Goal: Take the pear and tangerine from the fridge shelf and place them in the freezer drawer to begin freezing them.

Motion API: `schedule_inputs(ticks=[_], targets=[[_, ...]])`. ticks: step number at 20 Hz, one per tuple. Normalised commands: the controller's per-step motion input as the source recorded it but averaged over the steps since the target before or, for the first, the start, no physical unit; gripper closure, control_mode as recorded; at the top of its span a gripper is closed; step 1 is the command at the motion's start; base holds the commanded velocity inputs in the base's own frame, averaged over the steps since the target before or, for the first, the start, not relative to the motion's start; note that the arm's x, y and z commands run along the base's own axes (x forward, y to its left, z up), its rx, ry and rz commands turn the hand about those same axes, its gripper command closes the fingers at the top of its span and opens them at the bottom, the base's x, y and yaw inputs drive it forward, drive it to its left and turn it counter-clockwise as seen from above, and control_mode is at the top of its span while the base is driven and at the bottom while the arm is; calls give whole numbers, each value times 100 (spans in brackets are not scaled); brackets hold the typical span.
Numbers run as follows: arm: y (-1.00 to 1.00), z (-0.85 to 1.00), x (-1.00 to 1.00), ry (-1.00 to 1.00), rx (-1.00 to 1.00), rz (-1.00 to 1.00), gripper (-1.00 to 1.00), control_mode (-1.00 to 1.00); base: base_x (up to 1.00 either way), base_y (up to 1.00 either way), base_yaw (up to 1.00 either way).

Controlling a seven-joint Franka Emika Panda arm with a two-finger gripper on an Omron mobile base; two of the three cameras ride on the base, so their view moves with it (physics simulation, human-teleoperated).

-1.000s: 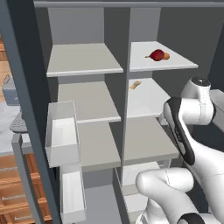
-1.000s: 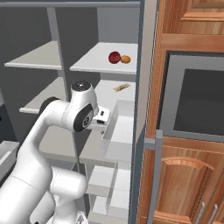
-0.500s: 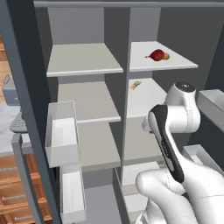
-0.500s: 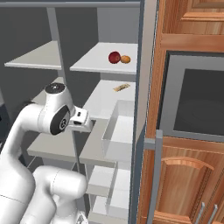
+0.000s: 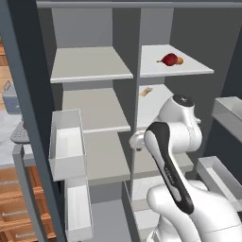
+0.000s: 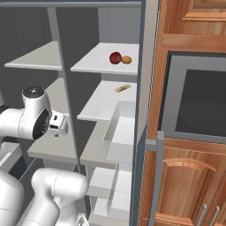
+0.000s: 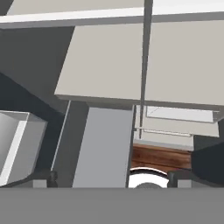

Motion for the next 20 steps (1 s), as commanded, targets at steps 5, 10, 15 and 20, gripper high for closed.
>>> schedule_inputs(ticks=[5, 10, 15, 20], targets=[[63, 32, -7, 1, 27, 11, -100, -100, 0, 0, 0], [56, 40, -14, 3, 22, 3, -100, -100, 0, 0, 0], [49, 20, -3, 2, 19, 1, -100, -100, 0, 0, 0], [67, 0, -1, 2, 12, 5, -100, -100, 0, 0, 0]])
